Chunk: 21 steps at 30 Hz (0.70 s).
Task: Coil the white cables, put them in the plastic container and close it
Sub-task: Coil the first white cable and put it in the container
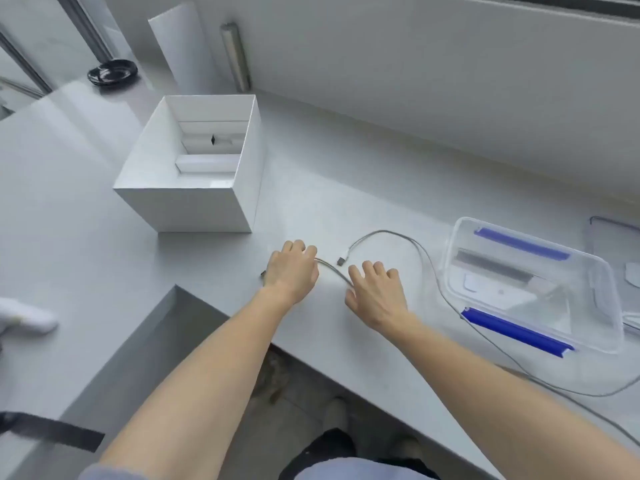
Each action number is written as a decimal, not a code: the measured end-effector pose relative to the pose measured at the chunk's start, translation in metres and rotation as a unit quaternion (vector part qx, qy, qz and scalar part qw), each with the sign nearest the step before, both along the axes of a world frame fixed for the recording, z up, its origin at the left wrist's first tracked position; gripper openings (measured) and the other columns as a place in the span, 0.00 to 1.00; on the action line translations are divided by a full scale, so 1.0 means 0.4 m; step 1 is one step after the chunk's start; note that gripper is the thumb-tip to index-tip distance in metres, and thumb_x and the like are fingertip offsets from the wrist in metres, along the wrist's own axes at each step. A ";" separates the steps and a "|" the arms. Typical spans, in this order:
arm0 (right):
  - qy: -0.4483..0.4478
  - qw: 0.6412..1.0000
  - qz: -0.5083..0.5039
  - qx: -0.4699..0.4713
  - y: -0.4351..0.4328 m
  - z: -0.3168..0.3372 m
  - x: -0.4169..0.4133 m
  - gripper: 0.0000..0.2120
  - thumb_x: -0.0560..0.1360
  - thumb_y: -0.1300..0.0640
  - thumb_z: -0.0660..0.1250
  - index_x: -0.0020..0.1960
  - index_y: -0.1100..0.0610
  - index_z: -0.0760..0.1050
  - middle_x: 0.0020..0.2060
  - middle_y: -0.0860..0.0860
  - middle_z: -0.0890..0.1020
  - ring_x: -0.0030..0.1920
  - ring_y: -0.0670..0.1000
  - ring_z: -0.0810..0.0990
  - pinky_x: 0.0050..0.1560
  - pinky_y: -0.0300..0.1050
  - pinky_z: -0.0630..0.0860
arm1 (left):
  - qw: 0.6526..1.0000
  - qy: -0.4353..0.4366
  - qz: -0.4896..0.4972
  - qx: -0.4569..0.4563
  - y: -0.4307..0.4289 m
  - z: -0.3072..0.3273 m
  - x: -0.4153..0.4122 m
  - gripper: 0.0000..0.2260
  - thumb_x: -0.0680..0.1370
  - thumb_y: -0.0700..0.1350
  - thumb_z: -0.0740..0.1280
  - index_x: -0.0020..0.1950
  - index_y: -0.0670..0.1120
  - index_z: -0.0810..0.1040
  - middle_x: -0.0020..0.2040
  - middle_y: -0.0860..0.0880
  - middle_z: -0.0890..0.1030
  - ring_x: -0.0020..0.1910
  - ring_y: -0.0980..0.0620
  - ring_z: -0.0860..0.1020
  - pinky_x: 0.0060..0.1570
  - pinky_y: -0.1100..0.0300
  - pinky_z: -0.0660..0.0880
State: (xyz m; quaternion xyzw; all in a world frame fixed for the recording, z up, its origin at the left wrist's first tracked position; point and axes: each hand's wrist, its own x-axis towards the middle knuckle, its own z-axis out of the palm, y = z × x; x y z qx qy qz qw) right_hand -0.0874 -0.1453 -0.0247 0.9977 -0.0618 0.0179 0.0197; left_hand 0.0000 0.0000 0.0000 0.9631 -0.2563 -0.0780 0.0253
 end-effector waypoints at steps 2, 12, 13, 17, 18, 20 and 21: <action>0.001 1.000 -0.007 -0.003 0.008 -0.013 0.008 0.11 0.59 0.55 0.72 0.38 0.57 0.74 0.31 0.53 0.74 0.32 0.56 0.73 0.32 0.46 0.59 | 1.000 0.000 0.005 0.009 0.013 -0.016 0.010 0.14 0.79 0.45 0.56 0.63 0.44 0.71 0.60 0.44 0.74 0.60 0.43 0.70 0.52 0.50 0.69; 0.033 0.999 -0.028 0.004 0.021 -0.045 0.012 0.14 0.51 0.67 0.72 0.30 0.59 0.69 0.27 0.54 0.72 0.27 0.55 0.69 0.29 0.45 0.58 | 0.999 -0.008 0.030 0.024 0.051 -0.088 0.027 0.12 0.77 0.38 0.57 0.60 0.43 0.70 0.58 0.44 0.74 0.58 0.44 0.70 0.53 0.52 0.67; 0.034 0.999 -0.033 0.012 0.020 -0.045 0.016 0.15 0.49 0.69 0.72 0.29 0.59 0.69 0.27 0.54 0.71 0.27 0.55 0.66 0.29 0.45 0.58 | 0.999 -0.014 0.032 0.027 0.049 -0.087 0.028 0.13 0.76 0.36 0.57 0.59 0.43 0.70 0.57 0.44 0.74 0.57 0.44 0.70 0.53 0.53 0.67; 0.042 0.997 -0.056 0.031 0.021 -0.042 0.022 0.19 0.45 0.72 0.72 0.28 0.58 0.67 0.25 0.53 0.71 0.26 0.54 0.63 0.28 0.44 0.57 | 0.999 -0.025 0.033 0.032 0.046 -0.075 0.031 0.14 0.73 0.30 0.57 0.54 0.43 0.73 0.54 0.44 0.75 0.55 0.44 0.72 0.52 0.54 0.66; 0.057 0.996 -0.061 0.021 0.023 -0.032 0.020 0.19 0.48 0.72 0.72 0.30 0.57 0.67 0.27 0.54 0.72 0.28 0.54 0.62 0.30 0.45 0.57 | 0.999 -0.030 0.031 0.030 0.048 -0.073 0.031 0.14 0.73 0.30 0.57 0.53 0.43 0.74 0.53 0.45 0.76 0.54 0.44 0.72 0.51 0.54 0.66; 0.091 0.993 -0.064 0.041 0.021 -0.020 0.020 0.15 0.62 0.71 0.66 0.38 0.57 0.64 0.35 0.55 0.74 0.35 0.55 0.63 0.35 0.47 0.59 | 0.999 -0.038 0.031 0.017 0.055 -0.069 0.031 0.15 0.71 0.29 0.57 0.52 0.43 0.75 0.51 0.45 0.77 0.53 0.44 0.72 0.49 0.55 0.65; 0.089 0.992 -0.069 0.058 0.016 -0.023 0.019 0.12 0.68 0.71 0.60 0.42 0.56 0.61 0.37 0.54 0.72 0.38 0.56 0.63 0.37 0.48 0.59 | 0.999 -0.041 0.035 0.000 0.059 -0.067 0.032 0.16 0.71 0.28 0.57 0.51 0.42 0.76 0.50 0.44 0.77 0.52 0.43 0.72 0.48 0.55 0.65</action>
